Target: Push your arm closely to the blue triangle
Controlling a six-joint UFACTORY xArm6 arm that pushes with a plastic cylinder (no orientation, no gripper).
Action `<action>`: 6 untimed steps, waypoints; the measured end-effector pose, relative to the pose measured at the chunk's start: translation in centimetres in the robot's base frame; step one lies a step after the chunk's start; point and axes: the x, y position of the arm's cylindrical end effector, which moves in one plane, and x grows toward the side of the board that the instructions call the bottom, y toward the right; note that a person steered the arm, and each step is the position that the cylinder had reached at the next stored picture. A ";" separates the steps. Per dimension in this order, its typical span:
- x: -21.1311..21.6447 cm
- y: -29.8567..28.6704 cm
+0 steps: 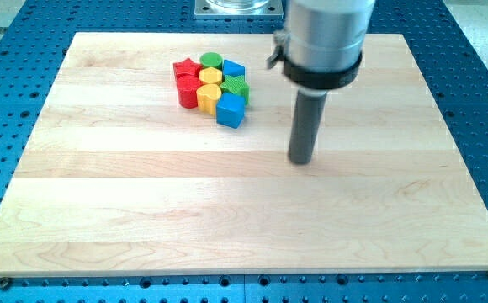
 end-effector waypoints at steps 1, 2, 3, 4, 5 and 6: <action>-6.9 4.2; -14.3 2.6; -17.2 0.0; -18.0 -1.9; -17.1 -3.1; -17.2 -3.1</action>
